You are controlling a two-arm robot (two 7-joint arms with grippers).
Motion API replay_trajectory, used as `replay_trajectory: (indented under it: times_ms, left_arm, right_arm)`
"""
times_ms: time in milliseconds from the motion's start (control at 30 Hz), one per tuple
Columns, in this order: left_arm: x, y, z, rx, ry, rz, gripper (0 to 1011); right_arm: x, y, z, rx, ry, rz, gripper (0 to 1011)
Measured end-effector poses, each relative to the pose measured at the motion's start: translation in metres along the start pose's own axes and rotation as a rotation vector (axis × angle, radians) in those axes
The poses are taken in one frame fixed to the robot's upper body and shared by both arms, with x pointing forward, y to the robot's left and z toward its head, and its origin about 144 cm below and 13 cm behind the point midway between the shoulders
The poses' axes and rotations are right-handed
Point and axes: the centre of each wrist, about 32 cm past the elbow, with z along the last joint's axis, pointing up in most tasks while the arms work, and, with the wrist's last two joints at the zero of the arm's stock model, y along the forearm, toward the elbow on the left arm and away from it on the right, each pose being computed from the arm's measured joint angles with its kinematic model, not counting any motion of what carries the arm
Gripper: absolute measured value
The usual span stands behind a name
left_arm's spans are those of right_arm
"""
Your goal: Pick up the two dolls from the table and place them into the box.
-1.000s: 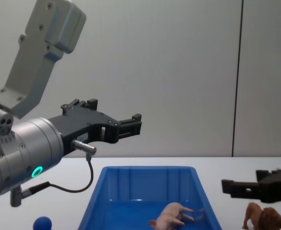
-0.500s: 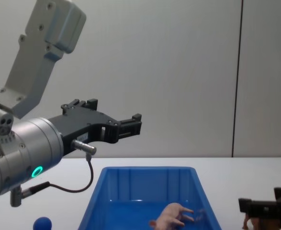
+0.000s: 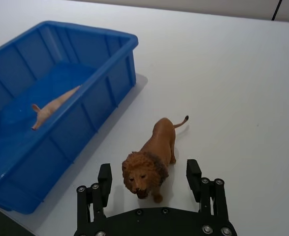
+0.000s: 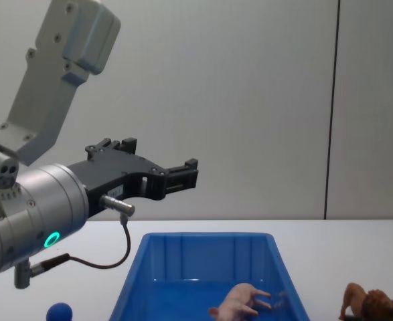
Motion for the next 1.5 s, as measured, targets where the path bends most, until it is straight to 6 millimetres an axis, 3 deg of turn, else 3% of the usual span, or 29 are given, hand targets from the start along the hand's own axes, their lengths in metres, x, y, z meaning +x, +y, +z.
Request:
replay_trajectory:
  times_ms: [133, 533, 667, 1033, 1500]
  left_arm:
    - [0.0, 0.0, 0.0, 0.0, 0.0, 0.0, 1001]
    - [0.0, 0.0, 0.0, 0.0, 0.0, 0.0, 1002]
    - [0.0, 0.0, 0.0, 0.0, 0.0, 0.0, 1002]
    - [0.0, 0.0, 0.0, 0.0, 0.0, 0.0, 1001]
    - [0.0, 0.0, 0.0, 0.0, 0.0, 0.0, 1002]
  right_arm:
    - [0.0, 0.002, -0.002, -0.01, 0.002, 0.0, 901]
    - [-0.002, 0.007, -0.006, 0.02, -0.035, -0.009, 503]
    - [-0.004, 0.007, -0.005, 0.046, -0.062, -0.017, 429]
    - [-0.014, 0.007, 0.01, 0.138, -0.154, -0.02, 429]
    - [-0.027, 0.021, 0.054, 0.233, -0.21, 0.117, 429]
